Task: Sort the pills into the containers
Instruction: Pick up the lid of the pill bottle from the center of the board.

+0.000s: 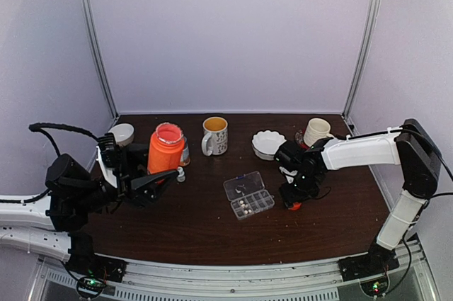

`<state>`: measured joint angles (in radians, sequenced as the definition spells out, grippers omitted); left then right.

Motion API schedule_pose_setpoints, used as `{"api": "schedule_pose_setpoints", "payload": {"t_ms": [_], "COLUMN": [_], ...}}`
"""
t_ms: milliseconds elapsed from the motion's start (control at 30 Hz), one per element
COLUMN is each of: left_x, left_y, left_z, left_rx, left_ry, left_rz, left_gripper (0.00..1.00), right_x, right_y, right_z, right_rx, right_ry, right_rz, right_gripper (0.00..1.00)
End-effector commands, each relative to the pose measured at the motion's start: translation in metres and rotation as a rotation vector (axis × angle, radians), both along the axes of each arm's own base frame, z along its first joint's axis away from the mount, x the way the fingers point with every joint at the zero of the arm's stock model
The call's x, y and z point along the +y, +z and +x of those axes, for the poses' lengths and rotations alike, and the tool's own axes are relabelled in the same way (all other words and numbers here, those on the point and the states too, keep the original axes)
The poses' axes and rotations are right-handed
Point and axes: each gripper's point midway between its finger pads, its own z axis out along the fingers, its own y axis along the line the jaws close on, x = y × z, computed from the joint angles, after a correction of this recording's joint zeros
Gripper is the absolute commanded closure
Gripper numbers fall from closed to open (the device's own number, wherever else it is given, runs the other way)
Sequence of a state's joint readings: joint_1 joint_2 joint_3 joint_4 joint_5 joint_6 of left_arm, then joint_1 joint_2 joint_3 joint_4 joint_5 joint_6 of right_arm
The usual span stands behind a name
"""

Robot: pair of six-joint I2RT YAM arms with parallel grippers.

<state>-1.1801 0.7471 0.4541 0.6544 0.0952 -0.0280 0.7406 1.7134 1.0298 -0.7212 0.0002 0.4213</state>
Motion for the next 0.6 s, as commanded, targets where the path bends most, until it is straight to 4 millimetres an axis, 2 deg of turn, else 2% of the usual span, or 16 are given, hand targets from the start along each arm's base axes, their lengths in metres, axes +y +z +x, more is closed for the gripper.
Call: {"api": "schedule_pose_setpoints", "payload": {"t_ms": [0,267,367,567], "left_x": [0.009,0.007,0.007,0.004], "left_y": [0.019,0.016,0.015,0.011], "left_z": [-0.004,-0.006,-0.007,-0.004], "left_rx": [-0.015,-0.01,-0.008,0.001], "left_ry": [-0.006,-0.02,-0.023,-0.014], "left_rz": [-0.067,-0.054,-0.052,-0.039], "left_gripper": [1.0,1.0,1.0,1.0], "right_x": [0.0,0.0,0.0,0.001], "right_y": [-0.003,-0.007,-0.006,0.013], "right_z": [0.004,0.003,0.004,0.005], "right_rx": [-0.004,0.008,0.006,-0.024], "right_ry": [-0.003,-0.001,-0.001,0.006], "right_rz": [-0.001,-0.012,-0.01,0.013], "right_gripper": [0.36,0.34,0.37,0.41]}}
